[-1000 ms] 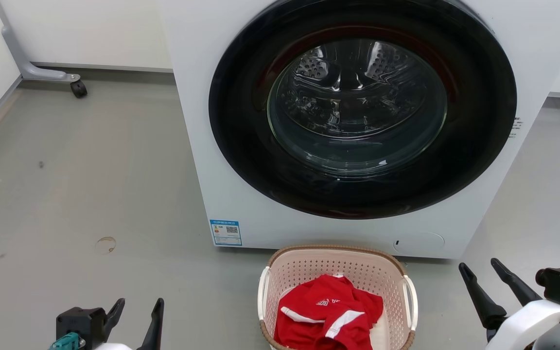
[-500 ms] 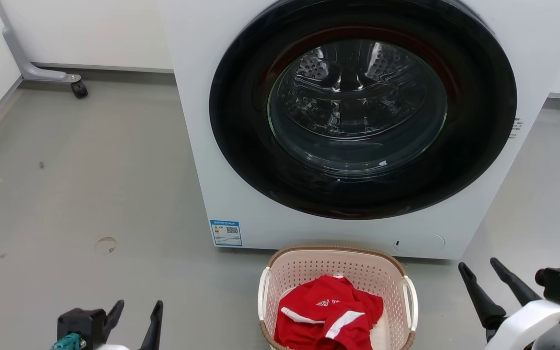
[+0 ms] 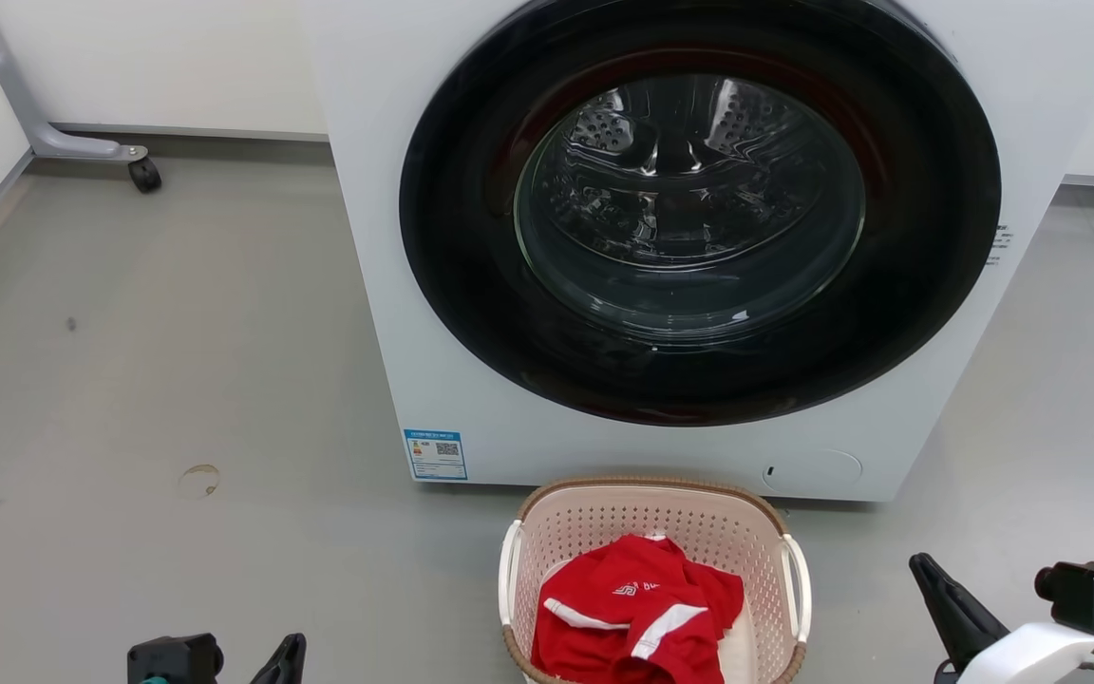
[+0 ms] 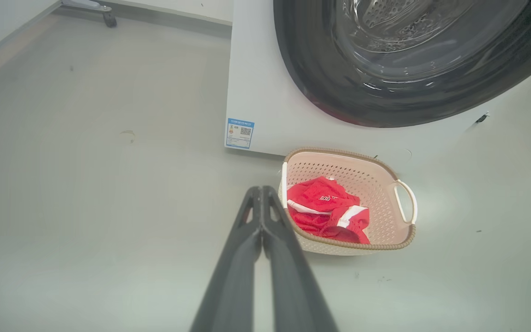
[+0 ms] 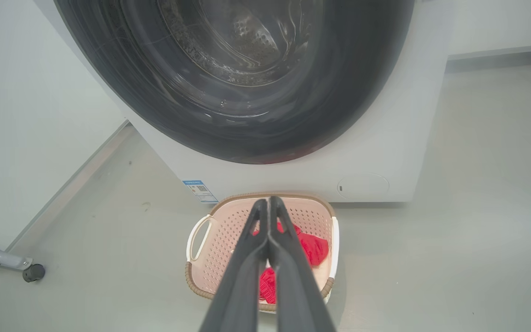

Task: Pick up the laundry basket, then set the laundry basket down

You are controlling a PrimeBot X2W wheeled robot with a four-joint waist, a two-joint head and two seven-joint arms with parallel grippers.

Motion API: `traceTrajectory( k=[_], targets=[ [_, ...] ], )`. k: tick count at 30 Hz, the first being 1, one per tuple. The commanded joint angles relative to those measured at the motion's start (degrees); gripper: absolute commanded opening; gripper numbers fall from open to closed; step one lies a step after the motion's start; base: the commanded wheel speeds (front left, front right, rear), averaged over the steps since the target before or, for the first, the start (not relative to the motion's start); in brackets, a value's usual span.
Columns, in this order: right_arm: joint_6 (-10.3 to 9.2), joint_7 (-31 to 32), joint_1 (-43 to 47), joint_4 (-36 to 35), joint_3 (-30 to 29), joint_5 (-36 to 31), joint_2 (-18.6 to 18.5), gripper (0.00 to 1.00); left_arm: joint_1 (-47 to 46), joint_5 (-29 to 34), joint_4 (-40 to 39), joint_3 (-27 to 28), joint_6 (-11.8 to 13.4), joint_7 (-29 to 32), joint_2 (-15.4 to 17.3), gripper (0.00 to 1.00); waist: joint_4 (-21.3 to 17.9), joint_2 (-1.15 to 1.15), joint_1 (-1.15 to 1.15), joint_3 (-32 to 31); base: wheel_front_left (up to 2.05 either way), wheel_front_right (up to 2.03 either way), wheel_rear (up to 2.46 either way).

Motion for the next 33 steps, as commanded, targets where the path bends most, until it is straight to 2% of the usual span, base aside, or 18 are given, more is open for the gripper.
traceTrajectory(
  k=[1,33],
  targets=[
    [-0.04,0.4,-2.29,-0.98,-1.34,1.79,-1.12,0.0,-2.25,-1.88,-0.56,1.73,-0.72,-0.73,0.54,0.0,-0.15,0.0,-0.02,0.1,0.0,0.0,0.0],
    [-0.08,1.93,-4.52,-0.28,-6.9,16.18,-0.03,0.0,-6.33,-17.6,5.36,8.24,-6.13,-2.52,-4.34,0.0,-2.1,0.0,-0.02,0.84,0.0,0.0,0.0]
  ],
)
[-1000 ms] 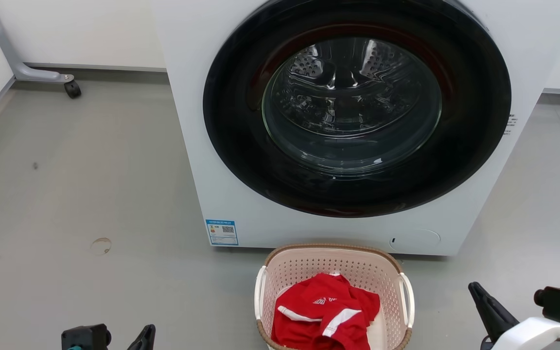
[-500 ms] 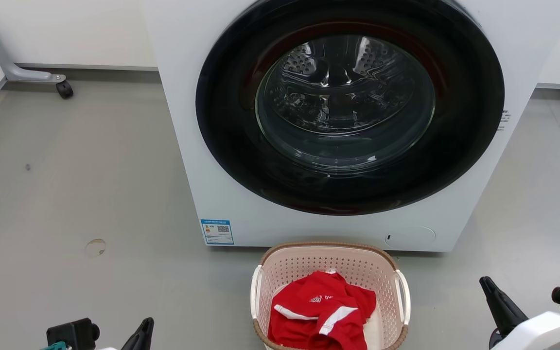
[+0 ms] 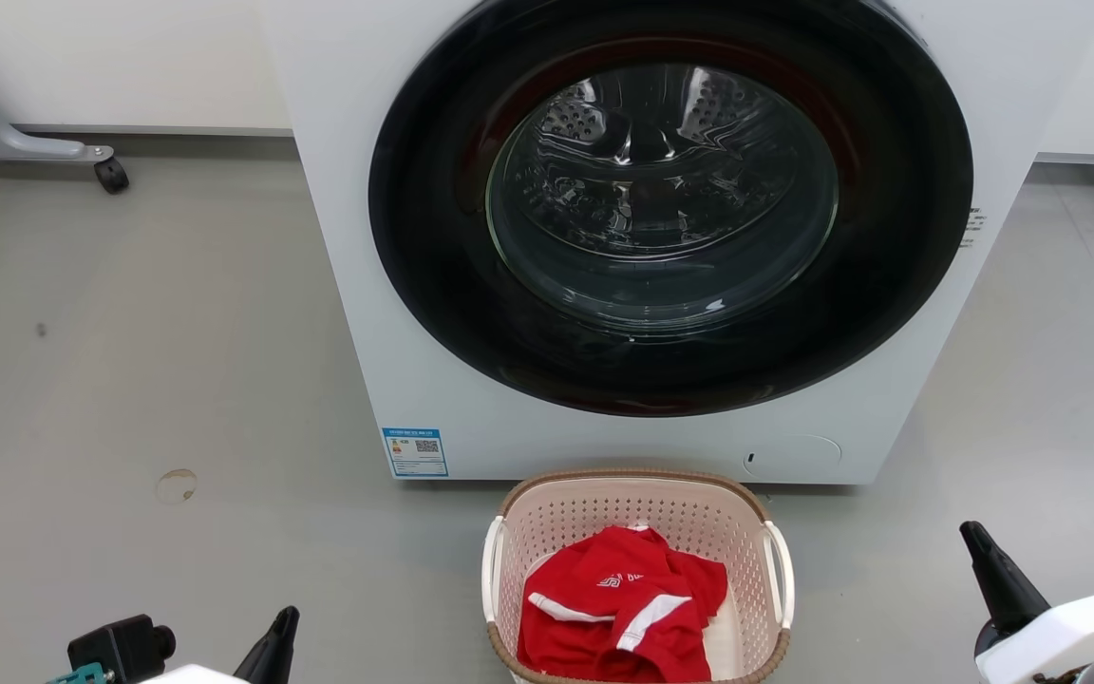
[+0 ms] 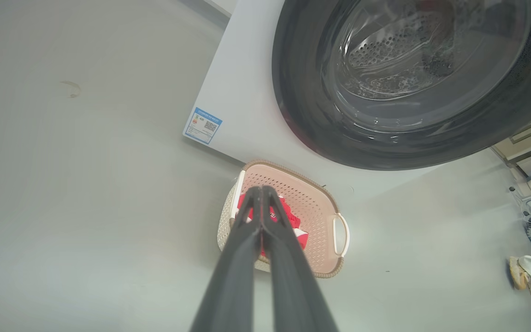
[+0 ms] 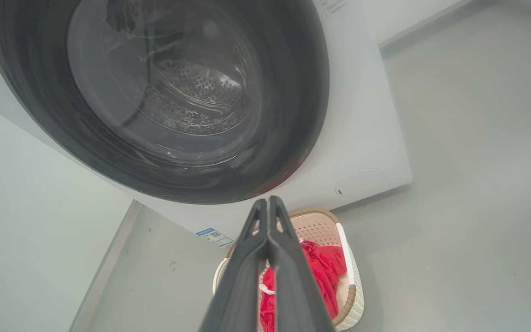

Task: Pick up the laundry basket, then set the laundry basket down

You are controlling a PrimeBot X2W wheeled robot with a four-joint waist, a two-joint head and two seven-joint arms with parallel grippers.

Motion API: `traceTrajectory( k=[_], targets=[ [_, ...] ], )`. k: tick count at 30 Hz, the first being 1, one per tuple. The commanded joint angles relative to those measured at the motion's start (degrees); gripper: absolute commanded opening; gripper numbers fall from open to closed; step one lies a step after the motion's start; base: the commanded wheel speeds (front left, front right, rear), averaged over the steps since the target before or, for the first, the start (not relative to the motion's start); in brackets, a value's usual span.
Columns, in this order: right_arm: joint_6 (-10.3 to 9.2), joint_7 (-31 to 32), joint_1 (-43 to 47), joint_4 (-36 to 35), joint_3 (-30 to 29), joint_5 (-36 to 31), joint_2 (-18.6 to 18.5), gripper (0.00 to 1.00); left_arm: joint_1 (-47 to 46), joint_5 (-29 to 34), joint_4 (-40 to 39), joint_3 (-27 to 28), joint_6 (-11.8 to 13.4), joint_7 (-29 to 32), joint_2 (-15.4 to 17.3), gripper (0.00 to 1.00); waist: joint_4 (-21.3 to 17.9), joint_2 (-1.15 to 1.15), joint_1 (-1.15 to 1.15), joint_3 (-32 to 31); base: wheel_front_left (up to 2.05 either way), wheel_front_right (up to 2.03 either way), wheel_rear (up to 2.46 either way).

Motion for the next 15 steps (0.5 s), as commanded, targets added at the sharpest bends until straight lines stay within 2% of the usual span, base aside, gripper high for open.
traceTrajectory(
  k=[1,15],
  targets=[
    [-0.08,0.22,-3.03,-1.24,-0.78,1.48,-1.2,0.0,-3.67,-1.45,-0.92,1.93,-0.95,-0.58,0.39,0.0,-0.1,0.0,-0.01,0.04,0.0,0.0,0.0],
    [-0.1,0.89,-3.93,-0.99,-3.14,7.51,-0.71,0.0,-5.26,-7.98,1.34,4.75,-3.18,-1.27,-1.73,0.0,-0.92,0.0,-0.01,0.35,0.0,0.0,0.0]
  ],
)
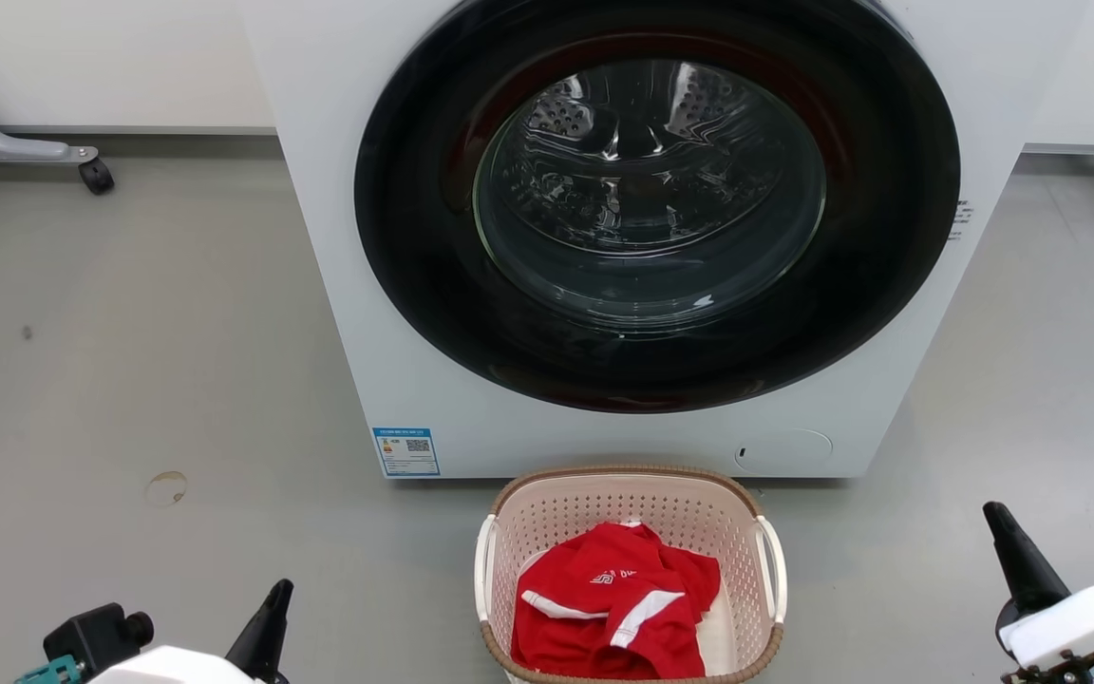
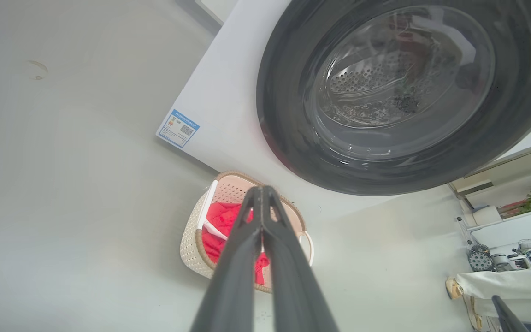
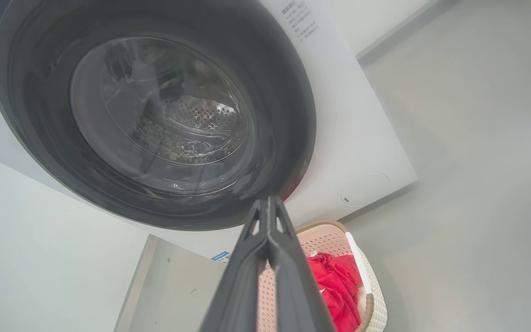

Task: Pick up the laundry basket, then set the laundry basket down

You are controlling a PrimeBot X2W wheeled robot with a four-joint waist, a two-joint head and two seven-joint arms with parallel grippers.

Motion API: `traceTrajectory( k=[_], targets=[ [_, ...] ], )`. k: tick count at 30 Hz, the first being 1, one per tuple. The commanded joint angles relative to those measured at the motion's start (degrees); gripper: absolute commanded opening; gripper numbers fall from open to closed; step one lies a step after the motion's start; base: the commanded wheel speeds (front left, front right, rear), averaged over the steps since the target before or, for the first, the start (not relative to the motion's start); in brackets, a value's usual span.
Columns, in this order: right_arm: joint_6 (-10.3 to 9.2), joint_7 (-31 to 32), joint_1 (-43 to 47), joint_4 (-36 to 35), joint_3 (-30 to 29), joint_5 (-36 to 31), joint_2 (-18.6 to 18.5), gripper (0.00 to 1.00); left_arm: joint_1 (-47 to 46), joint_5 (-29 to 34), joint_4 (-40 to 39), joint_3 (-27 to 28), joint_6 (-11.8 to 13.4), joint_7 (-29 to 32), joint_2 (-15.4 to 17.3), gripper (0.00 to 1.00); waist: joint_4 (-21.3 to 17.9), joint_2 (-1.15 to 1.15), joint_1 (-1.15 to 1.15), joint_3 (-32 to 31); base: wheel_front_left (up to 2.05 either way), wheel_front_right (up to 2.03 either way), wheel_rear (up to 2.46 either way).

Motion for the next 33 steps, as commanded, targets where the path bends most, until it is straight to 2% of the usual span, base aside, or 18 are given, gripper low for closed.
traceTrajectory(
  k=[1,33],
  targets=[
    [-0.06,0.33,-3.05,-1.29,-0.43,1.08,-1.19,0.0,-3.3,-1.07,-0.95,1.87,-0.75,-0.63,0.51,0.0,-0.05,0.0,0.0,0.02,0.0,0.0,0.0],
    [-0.11,2.07,-5.35,-0.64,-6.47,16.33,0.08,0.0,-7.43,-17.53,4.91,9.17,-6.39,-2.26,-4.97,0.0,-2.13,0.0,0.0,0.81,0.0,0.0,0.0]
  ],
)
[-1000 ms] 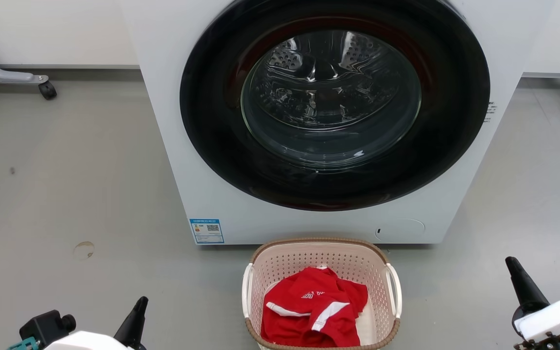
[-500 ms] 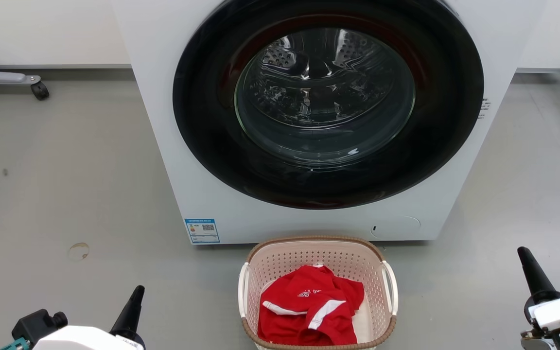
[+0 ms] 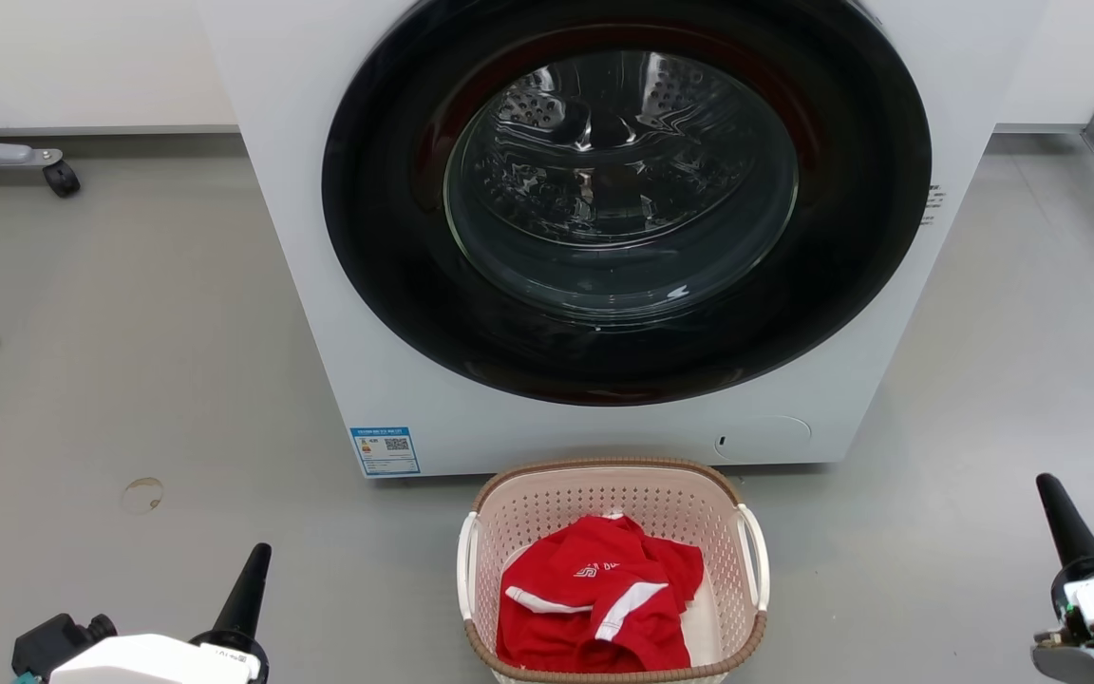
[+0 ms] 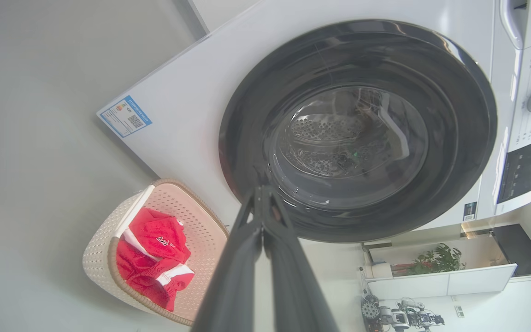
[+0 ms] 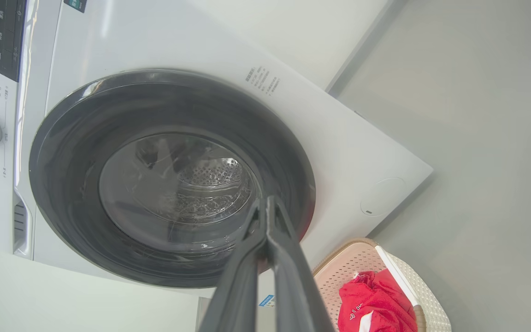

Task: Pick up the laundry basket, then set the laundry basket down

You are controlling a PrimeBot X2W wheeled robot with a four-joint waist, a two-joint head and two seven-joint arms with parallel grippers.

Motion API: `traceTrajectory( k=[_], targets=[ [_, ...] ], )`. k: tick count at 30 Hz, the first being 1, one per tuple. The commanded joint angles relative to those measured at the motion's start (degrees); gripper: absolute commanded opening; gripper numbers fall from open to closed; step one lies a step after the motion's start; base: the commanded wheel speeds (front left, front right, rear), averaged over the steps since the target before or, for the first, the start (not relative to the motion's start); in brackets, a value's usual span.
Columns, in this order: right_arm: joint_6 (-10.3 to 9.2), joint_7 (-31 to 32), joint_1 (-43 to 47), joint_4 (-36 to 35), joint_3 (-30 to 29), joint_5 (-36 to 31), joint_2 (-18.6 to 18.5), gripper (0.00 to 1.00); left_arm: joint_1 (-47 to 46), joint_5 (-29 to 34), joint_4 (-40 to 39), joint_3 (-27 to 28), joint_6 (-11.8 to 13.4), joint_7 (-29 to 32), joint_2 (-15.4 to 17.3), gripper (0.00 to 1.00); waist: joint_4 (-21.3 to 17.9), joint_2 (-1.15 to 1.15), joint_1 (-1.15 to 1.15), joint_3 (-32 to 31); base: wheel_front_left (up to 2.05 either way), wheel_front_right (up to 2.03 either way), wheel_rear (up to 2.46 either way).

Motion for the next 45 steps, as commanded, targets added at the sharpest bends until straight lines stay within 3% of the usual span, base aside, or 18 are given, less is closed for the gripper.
traceTrajectory(
  k=[1,34,45],
  targets=[
    [-0.1,0.38,-3.63,-1.17,-0.24,1.87,-1.25,0.0,-3.81,-1.94,-0.66,2.45,-1.08,-0.42,0.26,0.0,-0.13,0.0,0.0,0.05,0.0,0.0,0.0],
    [-0.14,2.08,-5.86,-0.53,-6.11,16.6,0.0,0.0,-7.83,-17.78,5.04,9.63,-6.53,-1.9,-5.12,0.0,-2.15,0.0,0.0,0.82,0.0,0.0,0.0],
    [-0.14,2.13,-5.9,-0.52,-6.24,16.83,0.04,0.0,-7.9,-17.97,5.14,9.83,-6.62,-1.86,-5.26,0.0,-2.18,0.0,0.0,0.83,0.0,0.0,0.0]
  ],
)
